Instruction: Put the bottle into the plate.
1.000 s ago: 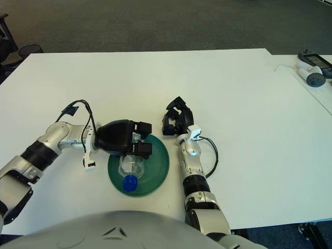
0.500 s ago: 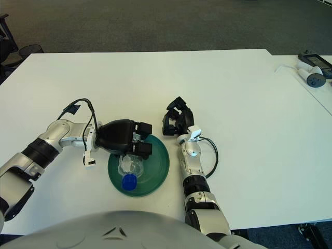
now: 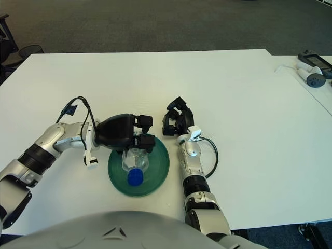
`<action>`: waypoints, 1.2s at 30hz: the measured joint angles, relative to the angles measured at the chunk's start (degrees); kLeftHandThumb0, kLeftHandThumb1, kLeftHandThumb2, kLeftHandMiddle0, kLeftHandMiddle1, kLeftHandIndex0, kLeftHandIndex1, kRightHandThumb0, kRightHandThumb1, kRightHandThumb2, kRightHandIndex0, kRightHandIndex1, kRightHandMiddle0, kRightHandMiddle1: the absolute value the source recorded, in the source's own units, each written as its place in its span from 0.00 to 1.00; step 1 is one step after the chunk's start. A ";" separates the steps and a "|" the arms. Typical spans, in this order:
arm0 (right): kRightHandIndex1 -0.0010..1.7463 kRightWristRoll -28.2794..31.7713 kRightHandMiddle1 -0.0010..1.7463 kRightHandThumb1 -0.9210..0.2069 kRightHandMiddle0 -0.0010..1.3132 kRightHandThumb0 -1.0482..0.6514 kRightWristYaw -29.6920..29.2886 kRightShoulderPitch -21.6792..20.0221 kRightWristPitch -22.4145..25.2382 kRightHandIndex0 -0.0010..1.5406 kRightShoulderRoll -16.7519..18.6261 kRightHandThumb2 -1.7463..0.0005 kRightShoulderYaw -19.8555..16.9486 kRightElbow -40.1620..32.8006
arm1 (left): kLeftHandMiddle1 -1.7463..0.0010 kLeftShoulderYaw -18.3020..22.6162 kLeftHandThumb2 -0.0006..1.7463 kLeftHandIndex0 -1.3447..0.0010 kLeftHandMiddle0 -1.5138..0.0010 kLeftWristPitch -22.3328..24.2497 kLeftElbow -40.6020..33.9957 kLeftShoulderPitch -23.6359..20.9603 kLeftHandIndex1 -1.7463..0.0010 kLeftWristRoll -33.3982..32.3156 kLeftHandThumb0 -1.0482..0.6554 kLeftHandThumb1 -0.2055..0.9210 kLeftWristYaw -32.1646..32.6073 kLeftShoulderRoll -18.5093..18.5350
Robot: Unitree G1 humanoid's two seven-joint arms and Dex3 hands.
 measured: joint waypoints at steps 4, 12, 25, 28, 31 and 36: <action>0.94 -0.40 1.00 0.75 0.43 0.62 -1.27 0.01 0.69 0.54 0.00 0.10 0.19 -0.22 | 0.73 0.10 0.28 0.96 0.90 0.07 0.96 -0.28 0.39 3.66 0.29 0.94 1.38 0.11; 0.92 -1.64 1.00 0.78 0.45 0.61 -4.00 0.02 1.16 0.56 -0.01 0.09 0.73 -0.53 | 0.97 0.60 0.33 1.00 0.94 2.10 -0.65 -0.05 0.78 15.59 0.16 1.00 14.15 1.11; 0.91 -4.05 1.00 0.78 0.46 0.61 -6.44 0.11 0.79 0.57 -0.04 0.09 1.48 -0.48 | 1.00 -0.61 0.50 1.00 1.00 2.64 -0.57 -1.27 0.99 20.38 0.08 1.00 22.80 2.87; 0.90 -4.91 1.00 0.79 0.46 0.61 -7.21 0.24 0.78 0.57 -0.04 0.09 1.72 -0.71 | 1.00 -0.80 0.52 1.00 1.00 3.76 -0.70 -1.31 1.00 21.09 0.06 1.00 23.53 3.27; 0.90 -5.20 1.00 0.79 0.46 0.61 -7.62 0.39 0.79 0.57 -0.04 0.09 1.87 -0.91 | 1.00 -0.98 0.54 1.00 1.00 4.99 -0.93 -1.31 1.00 22.18 0.05 1.00 24.42 3.60; 0.90 -5.47 1.00 0.80 0.47 0.61 -8.32 0.69 1.15 0.58 -0.04 0.09 2.13 -1.73 | 1.00 -1.50 0.55 1.00 1.00 6.05 -0.95 -1.34 1.00 22.42 0.04 1.00 25.65 4.11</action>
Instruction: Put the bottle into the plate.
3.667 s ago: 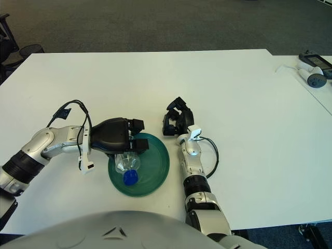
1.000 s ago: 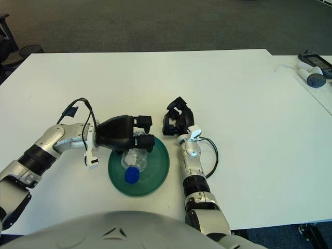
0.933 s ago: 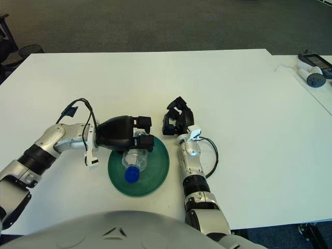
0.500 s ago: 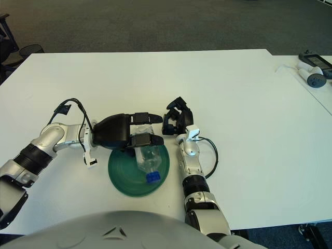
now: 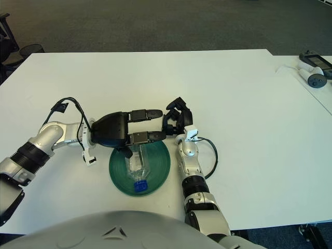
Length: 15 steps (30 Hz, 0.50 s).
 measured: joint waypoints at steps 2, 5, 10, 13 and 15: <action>0.91 -0.03 1.00 0.80 0.47 0.61 -0.32 0.17 0.22 0.57 0.01 0.08 0.04 -0.36 | 1.00 -0.21 0.56 1.00 1.00 0.05 0.22 -0.06 1.00 -0.09 0.03 1.00 0.29 0.06; 0.91 -0.20 1.00 0.81 0.48 0.61 -1.02 0.36 0.51 0.57 0.02 0.08 0.18 -0.82 | 1.00 -0.39 0.56 1.00 1.00 -0.30 1.22 -0.36 1.00 -0.86 0.03 1.00 0.38 0.04; 0.91 -0.30 1.00 0.81 0.48 0.61 -1.67 0.54 0.59 0.58 0.03 0.07 0.59 -1.18 | 1.00 -0.37 0.55 1.00 1.00 -1.42 2.85 -1.46 1.00 -3.68 0.04 1.00 -0.17 0.11; 0.91 -0.79 1.00 0.83 0.49 0.61 -2.05 0.46 -1.81 0.59 0.01 0.06 0.70 0.55 | 1.00 -0.18 0.54 0.99 1.00 -3.00 5.49 -2.70 1.00 -9.14 0.05 1.00 -3.47 0.14; 0.92 -1.10 1.00 0.84 0.49 0.61 -2.06 0.12 -4.39 0.59 -0.03 0.05 0.63 1.82 | 1.00 0.21 0.53 0.99 0.97 -3.52 7.47 -3.49 0.95 -13.45 0.07 1.00 -6.09 0.32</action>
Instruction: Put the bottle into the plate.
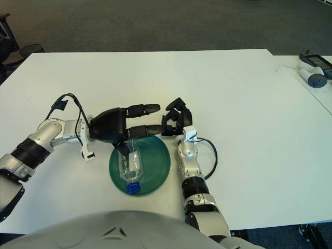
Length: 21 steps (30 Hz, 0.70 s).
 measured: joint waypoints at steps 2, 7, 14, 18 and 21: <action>0.92 -0.17 1.00 0.84 0.49 0.61 0.09 -0.63 -0.86 0.59 -0.01 0.05 0.00 0.83 | 0.99 0.88 0.51 0.99 0.91 -0.24 1.64 -0.30 0.86 -4.39 0.08 1.00 -1.63 0.06; 0.94 -0.22 1.00 0.84 0.49 0.62 0.82 -1.27 -1.14 0.59 0.01 0.04 0.10 0.90 | 0.45 2.98 0.33 0.88 0.84 -0.35 4.52 -0.44 0.23 -16.16 0.30 1.00 -3.70 -1.45; 0.96 -0.04 1.00 0.79 0.45 0.62 3.25 -1.26 -0.89 0.55 0.01 0.07 0.12 0.68 | 0.04 5.73 0.64 0.69 0.66 -0.13 7.62 -0.19 0.10 -31.35 0.58 0.58 -6.03 -6.19; 0.97 0.62 1.00 0.76 0.43 0.62 4.62 -1.21 -0.67 0.53 0.01 0.09 0.09 0.56 | 0.01 8.32 0.79 0.65 0.58 0.84 9.42 -0.03 0.03 -39.39 0.61 0.42 -6.80 -10.21; 0.97 1.53 1.00 0.75 0.42 0.62 5.54 -1.13 -0.30 0.53 0.01 0.10 0.05 0.29 | 0.00 10.77 0.82 0.65 0.55 1.96 11.18 0.12 0.01 -45.27 0.61 0.38 -6.92 -13.71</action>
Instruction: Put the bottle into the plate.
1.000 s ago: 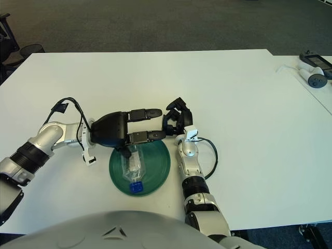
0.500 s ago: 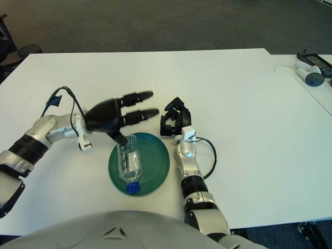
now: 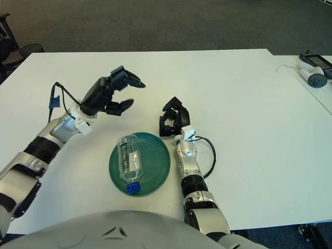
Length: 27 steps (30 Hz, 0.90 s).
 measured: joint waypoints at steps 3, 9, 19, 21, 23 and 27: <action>0.97 0.78 1.00 0.74 0.42 0.62 0.90 0.10 0.55 0.52 0.00 0.10 -0.03 -0.35 | 0.01 3.04 0.84 0.64 0.54 1.78 1.96 0.31 0.00 -6.23 0.61 0.35 -0.01 -3.64; 0.97 3.98 1.00 0.73 0.41 0.62 3.19 0.85 3.28 0.52 0.03 0.10 -0.60 -1.46 | 0.01 11.88 0.87 0.62 0.51 7.04 6.49 1.88 0.00 -19.38 0.61 0.31 -1.12 -11.08; 0.98 5.23 1.00 0.72 0.41 0.62 4.12 2.29 6.57 0.51 0.02 0.11 -1.37 -4.02 | 0.00 20.63 0.93 0.57 0.47 10.29 14.70 4.93 0.00 -24.81 0.61 0.24 -7.58 -15.08; 0.98 5.20 1.00 0.72 0.41 0.62 4.12 2.53 6.99 0.51 0.02 0.11 -1.40 -4.51 | 0.00 21.59 0.94 0.56 0.47 9.72 17.09 4.74 0.00 -24.43 0.61 0.22 -8.20 -15.70; 0.98 5.19 1.00 0.72 0.41 0.62 4.13 2.68 7.32 0.51 0.02 0.11 -1.36 -4.93 | 0.00 22.15 0.93 0.56 0.47 9.10 19.78 4.59 0.00 -23.31 0.61 0.23 -8.07 -16.48; 0.98 5.18 1.00 0.72 0.41 0.62 4.14 2.76 7.81 0.51 0.02 0.11 -1.35 -5.52 | 0.00 22.50 0.92 0.58 0.48 9.00 24.08 4.62 0.00 -20.03 0.61 0.25 -6.95 -18.15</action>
